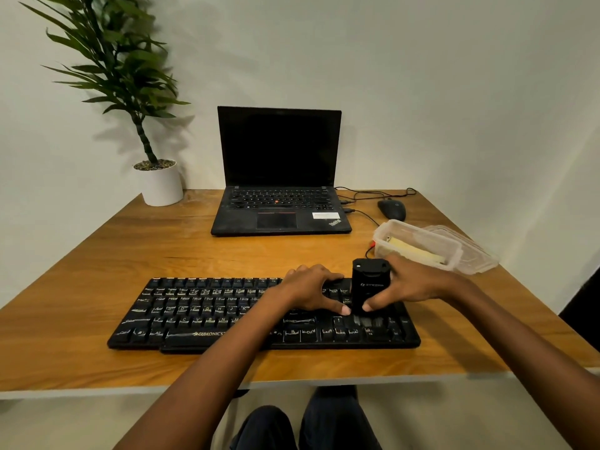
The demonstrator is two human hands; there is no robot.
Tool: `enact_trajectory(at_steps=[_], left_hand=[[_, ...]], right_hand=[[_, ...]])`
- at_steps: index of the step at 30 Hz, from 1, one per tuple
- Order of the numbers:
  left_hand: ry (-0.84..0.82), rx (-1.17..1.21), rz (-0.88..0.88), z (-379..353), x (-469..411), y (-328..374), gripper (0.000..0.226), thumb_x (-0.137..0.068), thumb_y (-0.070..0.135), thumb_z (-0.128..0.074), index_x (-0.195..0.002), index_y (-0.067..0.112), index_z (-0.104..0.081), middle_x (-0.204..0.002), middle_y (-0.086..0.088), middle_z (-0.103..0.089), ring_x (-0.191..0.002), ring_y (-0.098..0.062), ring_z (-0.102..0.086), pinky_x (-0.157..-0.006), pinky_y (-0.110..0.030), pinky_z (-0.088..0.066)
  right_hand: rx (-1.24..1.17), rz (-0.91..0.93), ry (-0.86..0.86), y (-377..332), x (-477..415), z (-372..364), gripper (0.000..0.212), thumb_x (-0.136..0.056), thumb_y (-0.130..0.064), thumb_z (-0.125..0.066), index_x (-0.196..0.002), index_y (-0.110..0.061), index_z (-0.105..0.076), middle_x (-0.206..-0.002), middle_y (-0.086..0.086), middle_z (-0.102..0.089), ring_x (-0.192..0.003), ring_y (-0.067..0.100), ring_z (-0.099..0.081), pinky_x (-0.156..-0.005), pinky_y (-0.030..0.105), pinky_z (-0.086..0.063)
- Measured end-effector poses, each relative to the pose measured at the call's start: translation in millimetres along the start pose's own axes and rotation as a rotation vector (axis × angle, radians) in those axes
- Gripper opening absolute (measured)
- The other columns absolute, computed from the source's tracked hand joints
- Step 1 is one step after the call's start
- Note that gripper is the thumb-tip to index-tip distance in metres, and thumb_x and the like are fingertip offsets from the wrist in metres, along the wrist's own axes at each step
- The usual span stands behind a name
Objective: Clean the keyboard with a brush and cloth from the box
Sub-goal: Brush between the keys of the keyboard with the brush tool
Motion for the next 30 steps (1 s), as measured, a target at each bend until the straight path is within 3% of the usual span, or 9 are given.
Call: enact_trajectory(at_steps=[4, 8, 10, 12, 15, 18, 21, 24, 30], left_hand=[[-0.003, 0.001, 0.003, 1.0, -0.2, 0.5, 0.082, -0.078, 0.058, -0.062, -0.147, 0.03, -0.028, -0.147, -0.001, -0.035, -0.134, -0.028, -0.029, -0.107, -0.044, -0.023], [-0.006, -0.002, 0.013, 1.9, 1.1, 2.1, 0.082, -0.078, 0.058, -0.062, -0.147, 0.03, -0.027, -0.148, -0.001, -0.034, -0.135, -0.027, -0.028, -0.108, -0.044, -0.023], [-0.002, -0.001, 0.006, 1.8, 1.6, 2.2, 0.082, -0.078, 0.058, -0.062, -0.147, 0.03, -0.028, -0.148, 0.0, -0.034, -0.135, -0.027, -0.028, -0.109, -0.044, -0.024], [-0.001, -0.001, 0.004, 1.9, 1.6, 2.1, 0.082, -0.078, 0.059, -0.062, -0.147, 0.031, -0.028, -0.148, -0.001, -0.034, -0.135, -0.027, -0.028, -0.109, -0.045, -0.024], [-0.01, -0.015, 0.012, 1.8, 1.4, 2.2, 0.084, -0.078, 0.06, -0.061, -0.147, 0.031, -0.025, -0.149, 0.0, -0.033, -0.135, -0.027, -0.028, -0.11, -0.044, -0.024], [-0.023, -0.037, 0.008, 1.6, 1.6, 2.8, 0.083, -0.079, 0.061, -0.06, -0.148, 0.032, -0.023, -0.15, -0.001, -0.031, -0.135, -0.028, -0.028, -0.109, -0.044, -0.025], [-0.026, -0.035, 0.012, 2.0, 2.5, 3.2, 0.083, -0.079, 0.06, -0.06, -0.148, 0.032, -0.024, -0.149, -0.002, -0.031, -0.134, -0.028, -0.029, -0.108, -0.044, -0.026], [-0.016, -0.029, 0.017, 2.2, 3.1, 3.9, 0.082, -0.079, 0.059, -0.061, -0.147, 0.032, -0.025, -0.149, -0.001, -0.033, -0.134, -0.027, -0.029, -0.108, -0.043, -0.026], [-0.012, -0.003, 0.03, 2.6, 2.4, 3.9, 0.082, -0.078, 0.059, -0.062, -0.147, 0.031, -0.027, -0.149, 0.0, -0.033, -0.134, -0.027, -0.029, -0.108, -0.042, -0.025]], right_hand=[[-0.016, 0.029, -0.028, -2.1, 2.2, 0.6, 0.059, -0.065, -0.027, -0.083, -0.112, -0.014, -0.05, -0.107, 0.001, -0.061, -0.101, 0.015, -0.058, -0.091, 0.035, -0.049], [-0.04, 0.054, 0.007, -3.2, -0.6, 3.3, 0.045, -0.069, -0.019, -0.081, -0.106, -0.014, -0.054, -0.098, -0.004, -0.063, -0.097, 0.016, -0.059, -0.085, 0.026, -0.049], [-0.051, 0.03, -0.049, -4.5, -0.5, 3.8, 0.051, -0.068, -0.017, -0.081, -0.109, -0.012, -0.051, -0.1, -0.005, -0.061, -0.098, 0.013, -0.058, -0.085, 0.023, -0.048], [-0.066, 0.039, -0.094, -4.3, -2.6, 5.5, 0.04, -0.07, -0.013, -0.08, -0.102, -0.014, -0.055, -0.095, -0.006, -0.062, -0.093, 0.009, -0.059, -0.077, 0.016, -0.048], [-0.107, 0.039, 0.007, 3.0, -15.4, 10.5, 0.038, -0.07, -0.015, -0.079, -0.098, -0.021, -0.053, -0.094, -0.009, -0.061, -0.091, 0.007, -0.058, -0.074, 0.011, -0.045], [-0.115, 0.006, 0.135, 15.8, -31.4, 10.8, 0.058, -0.063, -0.03, -0.083, -0.109, -0.012, -0.052, -0.101, 0.0, -0.064, -0.097, 0.016, -0.06, -0.085, 0.028, -0.049], [-0.099, 0.049, 0.243, 14.3, -37.0, 12.2, 0.04, -0.069, -0.021, -0.079, -0.101, -0.004, -0.061, -0.094, 0.009, -0.067, -0.091, 0.021, -0.062, -0.079, 0.036, -0.049], [-0.137, 0.047, 0.327, 8.3, -30.0, 8.3, 0.03, -0.071, -0.016, -0.077, -0.094, -0.003, -0.062, -0.085, 0.008, -0.065, -0.081, 0.02, -0.061, -0.069, 0.027, -0.047], [-0.245, -0.012, 0.39, -5.7, 18.6, -19.0, 0.027, -0.069, -0.012, -0.077, -0.086, -0.018, -0.057, -0.081, -0.003, -0.061, -0.074, 0.009, -0.058, -0.064, 0.018, -0.044]])
Point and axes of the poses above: each hand's wrist, its own x-axis away from the middle knuckle, its own z-axis out of the back of the hand, y = z × x, the point moved 3 cm from there along -x, towards the middle knuckle
